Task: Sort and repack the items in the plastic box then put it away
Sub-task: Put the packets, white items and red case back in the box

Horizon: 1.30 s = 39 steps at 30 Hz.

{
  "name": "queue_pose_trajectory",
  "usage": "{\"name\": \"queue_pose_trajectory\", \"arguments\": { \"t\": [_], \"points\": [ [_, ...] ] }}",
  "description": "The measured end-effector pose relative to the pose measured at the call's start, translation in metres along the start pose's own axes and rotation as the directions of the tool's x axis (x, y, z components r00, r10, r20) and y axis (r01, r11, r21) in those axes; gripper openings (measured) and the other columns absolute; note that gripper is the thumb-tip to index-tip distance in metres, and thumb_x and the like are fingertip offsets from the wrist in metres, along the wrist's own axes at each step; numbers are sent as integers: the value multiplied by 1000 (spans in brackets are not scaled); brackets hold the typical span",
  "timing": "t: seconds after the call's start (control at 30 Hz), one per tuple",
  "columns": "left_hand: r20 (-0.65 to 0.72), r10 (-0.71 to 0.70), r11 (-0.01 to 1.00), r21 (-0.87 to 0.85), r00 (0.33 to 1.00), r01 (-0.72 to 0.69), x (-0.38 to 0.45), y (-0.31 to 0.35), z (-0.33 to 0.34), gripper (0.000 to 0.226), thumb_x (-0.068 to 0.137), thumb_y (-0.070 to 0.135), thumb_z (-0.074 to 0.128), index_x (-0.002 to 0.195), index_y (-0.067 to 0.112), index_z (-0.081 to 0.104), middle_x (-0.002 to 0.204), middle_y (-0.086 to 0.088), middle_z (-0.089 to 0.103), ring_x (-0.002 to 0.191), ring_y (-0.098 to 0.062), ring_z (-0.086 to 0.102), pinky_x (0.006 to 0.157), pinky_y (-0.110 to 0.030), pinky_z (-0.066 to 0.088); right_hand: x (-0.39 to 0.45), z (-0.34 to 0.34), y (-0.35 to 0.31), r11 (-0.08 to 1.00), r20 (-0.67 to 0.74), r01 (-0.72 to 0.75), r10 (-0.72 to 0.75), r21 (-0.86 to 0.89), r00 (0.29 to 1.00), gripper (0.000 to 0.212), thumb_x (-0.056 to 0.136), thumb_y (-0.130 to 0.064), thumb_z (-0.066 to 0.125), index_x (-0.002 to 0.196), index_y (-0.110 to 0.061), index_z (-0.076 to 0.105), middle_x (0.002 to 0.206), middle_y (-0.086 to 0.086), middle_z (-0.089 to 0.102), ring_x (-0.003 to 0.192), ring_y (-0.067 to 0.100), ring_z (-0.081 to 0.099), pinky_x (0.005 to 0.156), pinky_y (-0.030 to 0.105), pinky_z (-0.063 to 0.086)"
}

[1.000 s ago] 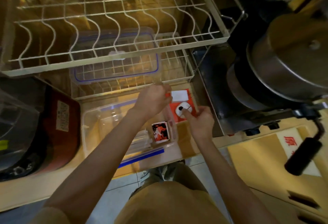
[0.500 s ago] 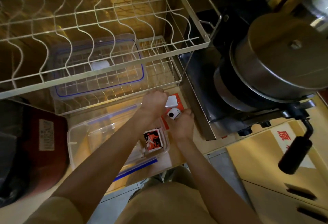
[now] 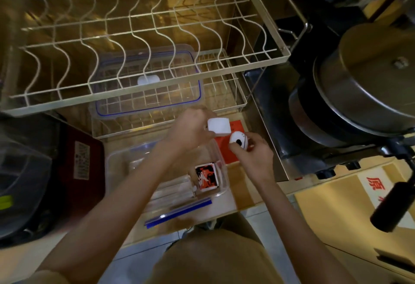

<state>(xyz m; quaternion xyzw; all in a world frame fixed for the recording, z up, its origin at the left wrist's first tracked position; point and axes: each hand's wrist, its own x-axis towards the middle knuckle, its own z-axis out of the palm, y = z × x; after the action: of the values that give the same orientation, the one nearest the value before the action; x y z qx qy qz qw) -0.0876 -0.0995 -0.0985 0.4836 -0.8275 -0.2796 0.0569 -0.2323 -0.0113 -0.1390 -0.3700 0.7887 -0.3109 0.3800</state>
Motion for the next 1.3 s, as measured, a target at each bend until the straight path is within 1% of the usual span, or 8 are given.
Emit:
{"name": "queue_pose_trajectory", "arguments": {
  "t": [0.2,0.37,0.53,0.6,0.8,1.03,1.17,1.3],
  "points": [
    [26,-74,997,-30,997,75,-48,-43,-14,43,70,15,77,111,14,65,112,-8,67,100,-25,61,83,-34,49,-1,-5,-19,970,167,236,-223,-59,960,47,73,-22,72,118,-18,59,113,3,64,98,15,62,87,35,54],
    [15,-227,973,-49,974,227,-76,-70,12,49,73,17,75,120,13,59,120,-10,63,105,-25,58,85,-31,44,3,14,-38,781,440,532,-373,-326,817,60,69,-26,75,125,-16,55,115,8,61,111,24,53,92,35,44],
    [-30,-312,950,-31,950,311,-87,-83,47,44,80,16,67,122,13,56,125,-9,58,115,-25,52,96,-34,42,2,52,-40,518,658,698,-300,-495,690,70,82,-15,66,141,-14,28,135,13,50,129,29,36,92,36,41],
    [-42,-346,938,-43,937,344,-89,-85,57,43,82,15,64,124,14,55,127,-9,56,118,-25,49,98,-35,41,0,64,-41,389,672,714,-263,-582,692,57,83,-2,57,134,-7,32,133,16,50,131,30,34,96,36,38],
    [-46,-354,934,-60,934,351,-87,-92,71,44,85,12,60,128,14,51,132,-8,53,122,-24,46,102,-32,36,5,89,-43,242,712,710,-97,-661,696,40,88,-4,43,127,2,37,133,22,47,131,35,32,106,44,29],
    [-71,-341,937,-104,937,333,-84,-97,73,43,83,10,61,125,14,53,133,-9,50,116,-24,53,99,-30,41,19,94,-30,208,739,737,-85,-643,668,50,78,2,58,124,-5,42,133,17,45,130,33,33,105,49,35],
    [-100,-346,937,-81,933,339,-82,-102,75,45,81,12,65,125,15,54,128,-8,53,115,-24,53,98,-32,42,14,94,-28,236,696,721,-195,-651,691,45,87,-1,46,132,-3,38,142,19,35,135,34,27,109,44,30],
    [-106,-344,938,-80,933,337,-78,-107,74,45,78,13,67,122,17,56,125,-6,57,112,-23,54,97,-33,44,2,90,-22,291,654,679,-194,-674,731,38,91,-1,36,129,-2,41,136,18,42,127,35,41,104,46,34]
  ]
}}
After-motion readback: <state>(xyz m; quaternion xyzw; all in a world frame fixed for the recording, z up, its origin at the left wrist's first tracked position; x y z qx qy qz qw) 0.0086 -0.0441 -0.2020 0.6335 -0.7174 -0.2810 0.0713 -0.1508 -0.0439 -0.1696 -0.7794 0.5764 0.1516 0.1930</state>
